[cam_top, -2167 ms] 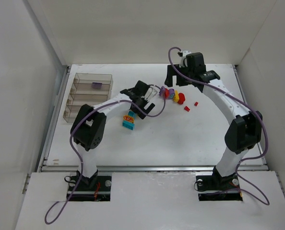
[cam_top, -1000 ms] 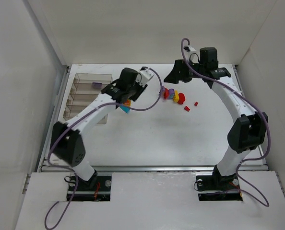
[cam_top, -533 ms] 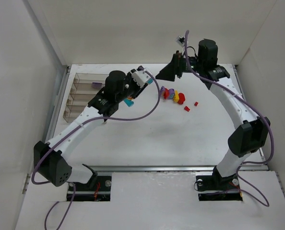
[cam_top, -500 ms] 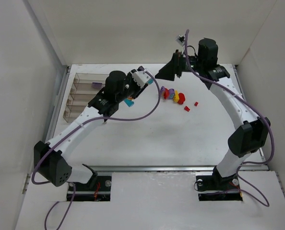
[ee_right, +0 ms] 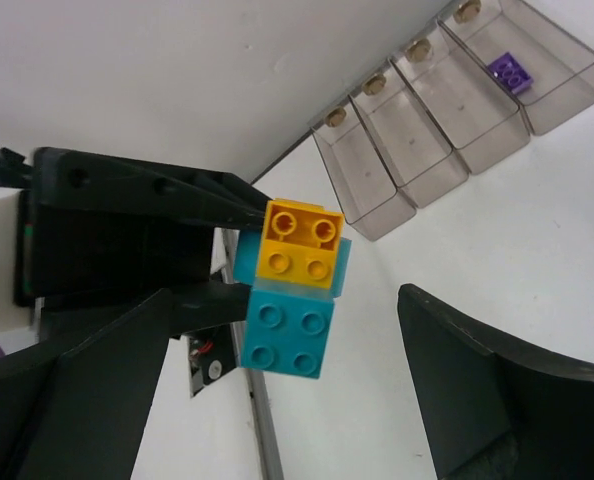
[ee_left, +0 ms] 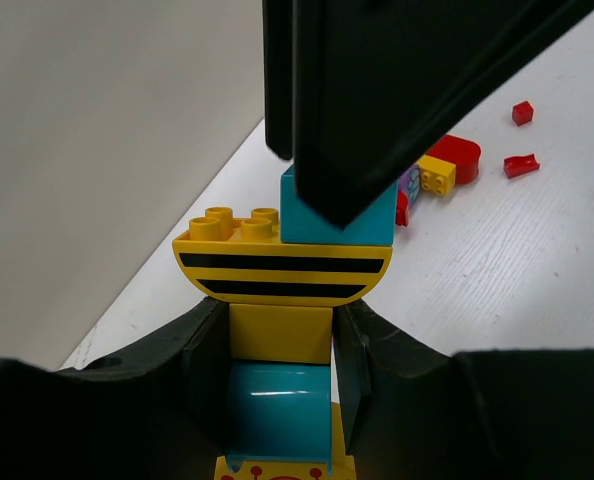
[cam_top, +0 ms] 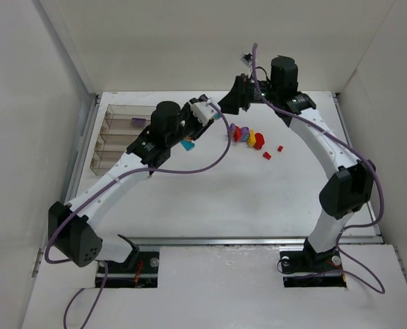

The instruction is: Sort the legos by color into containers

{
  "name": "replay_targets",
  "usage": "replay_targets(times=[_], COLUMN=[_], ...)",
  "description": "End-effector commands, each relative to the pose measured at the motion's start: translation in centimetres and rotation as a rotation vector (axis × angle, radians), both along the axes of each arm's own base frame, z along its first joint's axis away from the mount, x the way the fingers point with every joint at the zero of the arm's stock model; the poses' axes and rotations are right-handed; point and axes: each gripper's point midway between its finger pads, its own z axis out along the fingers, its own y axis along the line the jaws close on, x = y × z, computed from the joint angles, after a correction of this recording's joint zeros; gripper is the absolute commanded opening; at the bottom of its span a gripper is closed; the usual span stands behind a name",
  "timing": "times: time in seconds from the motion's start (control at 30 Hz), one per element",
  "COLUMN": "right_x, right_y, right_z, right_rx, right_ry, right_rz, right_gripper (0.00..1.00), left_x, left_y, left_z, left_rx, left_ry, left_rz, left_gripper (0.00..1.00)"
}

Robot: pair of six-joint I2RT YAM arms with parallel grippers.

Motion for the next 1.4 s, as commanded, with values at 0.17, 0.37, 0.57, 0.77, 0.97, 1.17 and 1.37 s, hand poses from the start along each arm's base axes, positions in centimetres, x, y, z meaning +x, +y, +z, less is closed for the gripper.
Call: replay_targets(times=[0.17, 0.37, 0.57, 0.77, 0.97, 1.17, 1.37], right_x=[0.2, -0.4, -0.5, 1.9, 4.1, 5.4, 5.3], right_y=[1.1, 1.2, 1.1, -1.5, -3.9, -5.7, -6.0], right_z=[0.3, -0.5, -0.1, -0.7, -1.3, -1.5, -3.8], right_rx=[0.014, 0.012, 0.013, -0.005, -0.017, -0.022, -0.062], right_ry=[-0.027, -0.005, -0.022, 0.022, 0.067, 0.078, 0.126], right_rz=[0.013, 0.042, 0.043, -0.134, -0.32, -0.438, -0.456], right_gripper=[0.82, 0.37, 0.0, 0.0, 0.0, 0.0, 0.0], left_x=[-0.7, -0.8, -0.7, -0.3, -0.6, -1.4, -3.3], left_y=[0.2, 0.4, 0.7, 2.3, 3.4, 3.8, 4.6], left_z=[5.5, 5.4, 4.8, 0.0, -4.5, -7.3, -16.8], left_rx=[-0.095, -0.1, -0.087, -0.015, 0.043, 0.082, 0.244], left_ry=[-0.125, -0.12, -0.107, 0.019, 0.127, 0.195, 0.395], left_rz=[0.001, 0.011, 0.031, 0.078, 0.116, 0.12, 0.089], left_gripper=[0.0, 0.0, 0.0, 0.0, 0.0, 0.0, 0.05])
